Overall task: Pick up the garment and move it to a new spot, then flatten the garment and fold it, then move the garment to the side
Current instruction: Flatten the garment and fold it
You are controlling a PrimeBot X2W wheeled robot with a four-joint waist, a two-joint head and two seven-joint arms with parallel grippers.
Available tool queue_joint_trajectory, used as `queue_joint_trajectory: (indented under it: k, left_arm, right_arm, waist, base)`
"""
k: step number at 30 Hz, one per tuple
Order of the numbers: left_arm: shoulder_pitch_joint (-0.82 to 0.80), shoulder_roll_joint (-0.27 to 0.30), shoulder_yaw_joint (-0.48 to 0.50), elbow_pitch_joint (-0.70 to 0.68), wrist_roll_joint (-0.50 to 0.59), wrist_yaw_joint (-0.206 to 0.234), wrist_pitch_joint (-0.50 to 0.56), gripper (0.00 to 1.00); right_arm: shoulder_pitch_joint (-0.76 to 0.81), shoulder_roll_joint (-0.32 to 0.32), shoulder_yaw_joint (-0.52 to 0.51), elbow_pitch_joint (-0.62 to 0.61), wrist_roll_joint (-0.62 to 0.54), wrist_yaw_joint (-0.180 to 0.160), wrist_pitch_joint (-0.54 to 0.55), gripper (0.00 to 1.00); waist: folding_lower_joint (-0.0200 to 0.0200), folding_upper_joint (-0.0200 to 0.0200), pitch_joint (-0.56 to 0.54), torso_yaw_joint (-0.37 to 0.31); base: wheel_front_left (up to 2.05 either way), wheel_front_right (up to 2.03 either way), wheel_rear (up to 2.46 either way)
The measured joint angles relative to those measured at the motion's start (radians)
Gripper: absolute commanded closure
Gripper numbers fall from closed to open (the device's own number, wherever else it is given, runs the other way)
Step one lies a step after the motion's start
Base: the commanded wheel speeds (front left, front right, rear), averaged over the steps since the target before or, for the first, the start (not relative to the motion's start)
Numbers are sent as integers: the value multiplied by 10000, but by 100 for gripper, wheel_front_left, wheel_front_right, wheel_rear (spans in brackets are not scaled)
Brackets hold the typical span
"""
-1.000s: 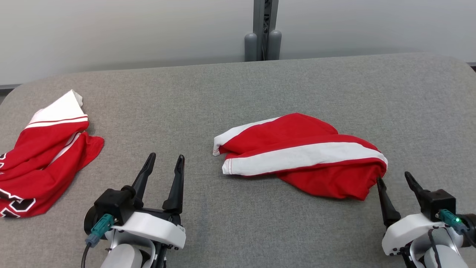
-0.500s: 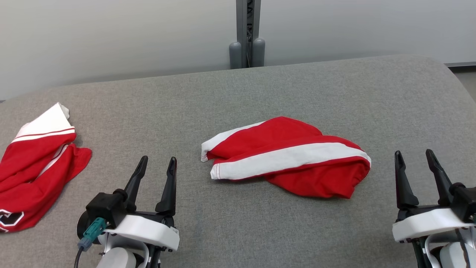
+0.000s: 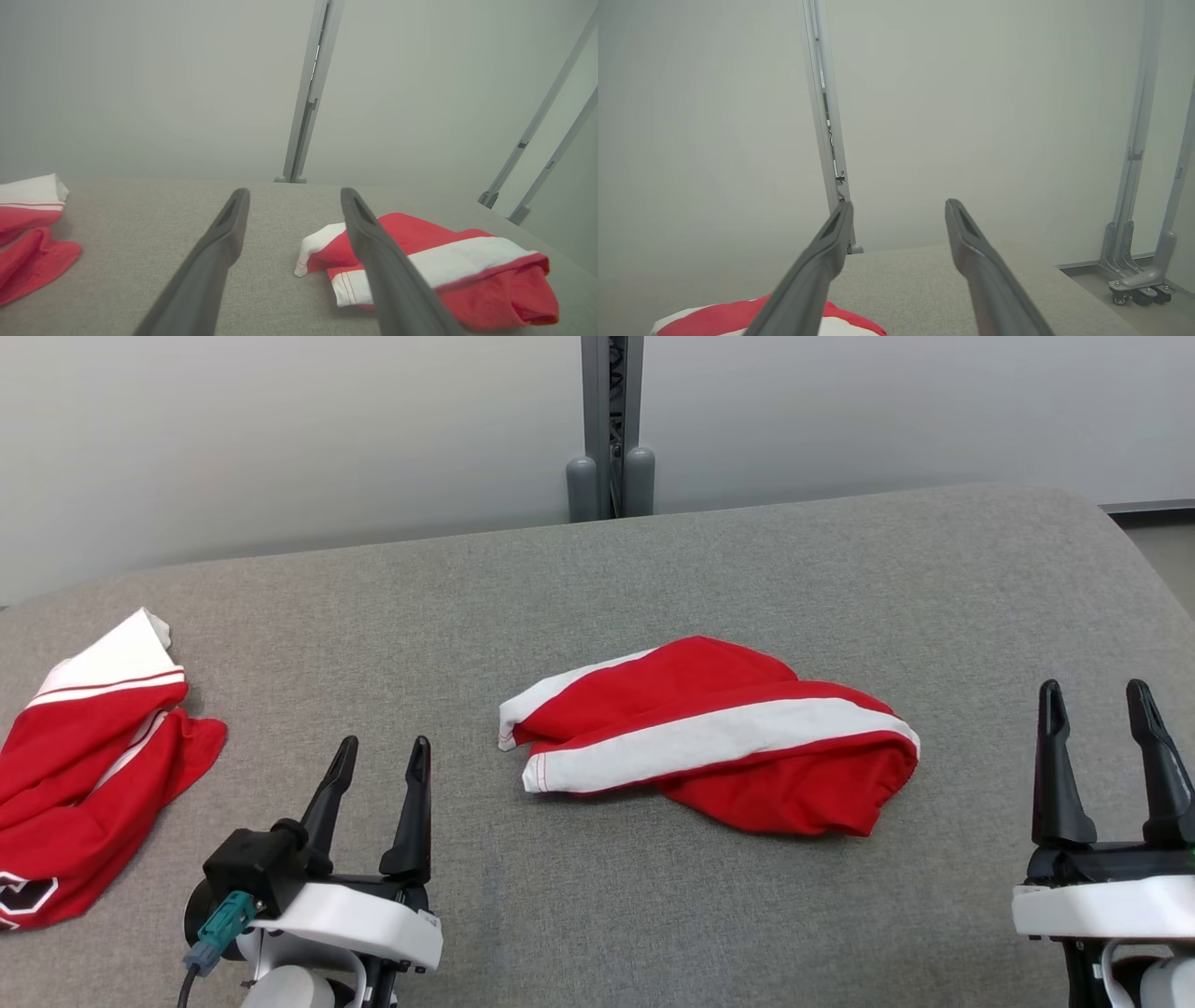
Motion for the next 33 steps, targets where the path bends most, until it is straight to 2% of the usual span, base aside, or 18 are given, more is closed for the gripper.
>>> queue_joint_trajectory:
  k: [5,16,25,28,33]
  left_arm:
    - [3,-13,31,-40,0,-2,0,0]
    - [106,-157,59,-17,50,-63,-2,0]
    - [-245,-384,-533,849,-125,-236,629,0]
    - [-605,-433,-711,1112,-157,-339,813,0]
    - [-1069,-454,-867,1574,-307,-535,1097,0]
  right_arm:
    - [32,25,2,-318,-77,0,0,0]
    - [171,46,228,119,150,0,0,0]
    - [-413,-232,575,1455,604,0,0,0]
    - [-716,-347,838,2374,968,0,-2,0]
    - [-1609,-531,1450,3643,2337,0,0,0]
  waist:
    - [0,0,7,11]
    - [0,0,94,9]
    - [0,-1,392,-59]
    - [0,0,582,-111]
    - [0,0,946,-211]
  base:
    - [0,0,0]
    - [0,0,0]
    - [0,0,0]
    - [0,0,0]
    - [0,0,0]
